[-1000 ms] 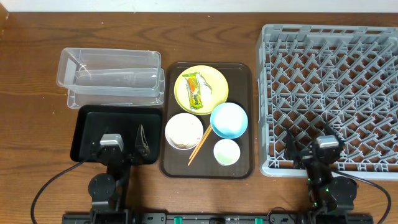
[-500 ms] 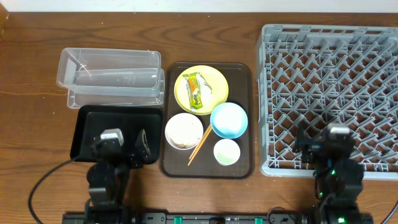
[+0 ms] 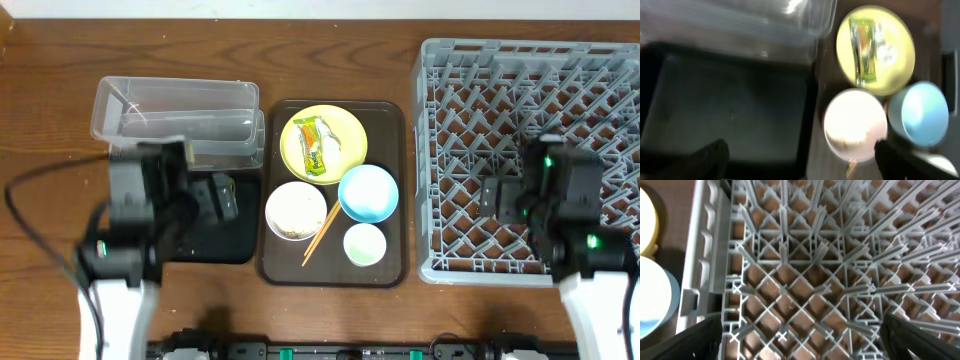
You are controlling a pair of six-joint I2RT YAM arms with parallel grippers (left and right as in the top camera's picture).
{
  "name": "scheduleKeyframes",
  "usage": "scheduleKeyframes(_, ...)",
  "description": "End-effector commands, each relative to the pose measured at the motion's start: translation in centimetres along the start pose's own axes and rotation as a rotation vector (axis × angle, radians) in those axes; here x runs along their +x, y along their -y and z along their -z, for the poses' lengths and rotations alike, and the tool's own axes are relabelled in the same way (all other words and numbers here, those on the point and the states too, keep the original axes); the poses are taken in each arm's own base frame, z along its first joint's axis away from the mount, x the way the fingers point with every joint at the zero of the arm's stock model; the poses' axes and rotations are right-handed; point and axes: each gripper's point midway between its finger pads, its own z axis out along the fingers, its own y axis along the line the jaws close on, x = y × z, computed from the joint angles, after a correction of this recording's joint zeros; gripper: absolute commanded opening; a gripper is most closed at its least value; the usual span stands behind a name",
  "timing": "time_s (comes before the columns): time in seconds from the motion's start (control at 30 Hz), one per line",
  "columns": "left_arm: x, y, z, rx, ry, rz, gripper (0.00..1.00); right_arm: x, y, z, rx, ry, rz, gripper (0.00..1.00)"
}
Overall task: Sort waste into correct bins and load items into the dishwasher rack
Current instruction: 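Reach the left gripper to the yellow plate and grasp the wrapper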
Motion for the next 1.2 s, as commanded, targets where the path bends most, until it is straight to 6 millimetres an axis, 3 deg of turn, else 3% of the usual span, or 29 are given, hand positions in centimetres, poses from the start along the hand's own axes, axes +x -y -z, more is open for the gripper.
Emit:
scheduleKeyframes(0.0,-1.8,1.0,0.3,0.019,-0.065,0.018,0.95,-1.5,-0.7,0.0,-0.034,-0.022,-0.006,0.99)
scheduleKeyframes(0.1,-2.8,1.5,-0.6,0.043,-0.079,0.021,0.95,-1.8,-1.3,-0.2,-0.071,-0.034,-0.006,0.99)
scheduleKeyframes(0.27,-5.9,4.3,-2.5,0.181,-0.005,-0.012,0.95,-2.0,-1.4,-0.3,-0.073,-0.024,-0.007,0.99)
scheduleKeyframes(0.37,-7.8,5.9,-4.6,0.210,0.042,-0.062,0.94,-2.1,-1.4,-0.3,-0.073,-0.021,-0.007,0.99)
scheduleKeyframes(0.47,-8.3,8.2,-7.0,0.246,0.040,-0.115,0.93,-2.1,-1.4,-0.3,-0.073,-0.022,-0.007,0.99)
scheduleKeyframes(0.57,-7.7,10.0,-10.1,0.250,0.010,-0.162,0.93,-2.1,-1.4,-0.3,-0.073,-0.022,-0.007,0.99)
scheduleKeyframes(0.83,-4.2,12.2,-18.5,0.130,-0.086,-0.272,0.93,-2.0,-1.4,-0.3,-0.073,-0.023,-0.007,0.99)
scheduleKeyframes(0.97,-2.9,13.3,-21.5,0.135,-0.110,-0.300,0.89,-2.1,-1.4,-0.3,-0.073,-0.022,-0.006,0.99)
scheduleKeyframes(1.17,-1.4,12.9,-24.4,0.123,-0.151,-0.304,0.78,-2.0,-1.4,-0.3,-0.073,-0.024,-0.007,0.99)
